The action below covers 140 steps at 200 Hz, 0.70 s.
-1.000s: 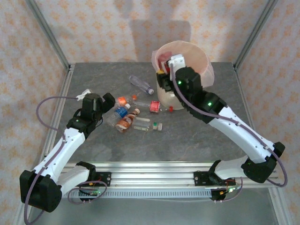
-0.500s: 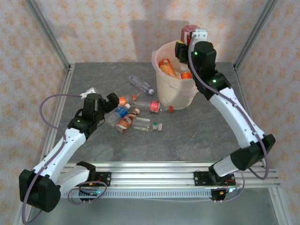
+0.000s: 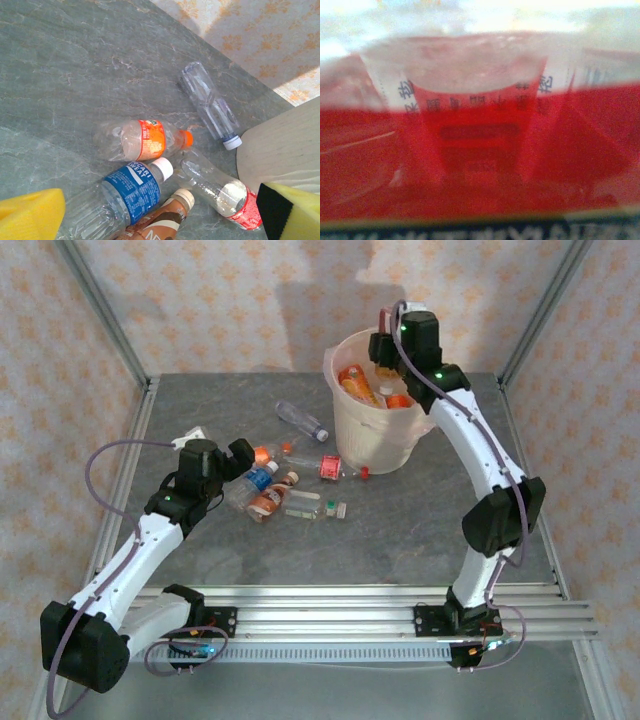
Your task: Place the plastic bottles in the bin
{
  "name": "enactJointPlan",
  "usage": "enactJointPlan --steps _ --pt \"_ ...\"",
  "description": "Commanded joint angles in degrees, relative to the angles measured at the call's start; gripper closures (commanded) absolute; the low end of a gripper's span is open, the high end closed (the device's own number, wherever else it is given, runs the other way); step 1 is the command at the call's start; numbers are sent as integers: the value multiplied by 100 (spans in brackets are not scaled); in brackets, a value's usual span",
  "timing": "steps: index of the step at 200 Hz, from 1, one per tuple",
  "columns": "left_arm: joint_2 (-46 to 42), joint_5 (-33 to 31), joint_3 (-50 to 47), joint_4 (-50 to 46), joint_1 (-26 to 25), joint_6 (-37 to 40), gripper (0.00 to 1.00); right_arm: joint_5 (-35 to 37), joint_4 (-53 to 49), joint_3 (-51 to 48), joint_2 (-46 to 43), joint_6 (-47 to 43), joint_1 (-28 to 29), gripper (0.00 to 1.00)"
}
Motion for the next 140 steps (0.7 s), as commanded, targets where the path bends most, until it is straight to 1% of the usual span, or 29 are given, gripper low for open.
enactJointPlan --steps 1,21,31,63,75,97,112,140 --pt "-1 -55 187 -1 -54 129 0 -238 -584 244 166 -33 -21 73" --pt "1 -87 214 -21 -53 148 0 -217 -883 306 288 -47 -17 72" --pt "-1 -87 218 -22 -57 147 0 -223 -959 285 310 -53 -22 70" --pt "27 -87 244 -47 -58 147 0 -256 -938 47 303 -28 -19 66" --pt "27 -96 258 -75 -63 165 0 -259 -932 -30 293 -24 -19 63" --pt "8 -118 255 -94 -61 161 0 -281 -916 -171 269 8 -17 53" --pt "0 -118 261 -92 -59 165 0 -292 -926 -251 243 23 -16 43" --pt "-3 -127 261 -118 -59 161 0 -285 -919 -367 175 35 -22 29"
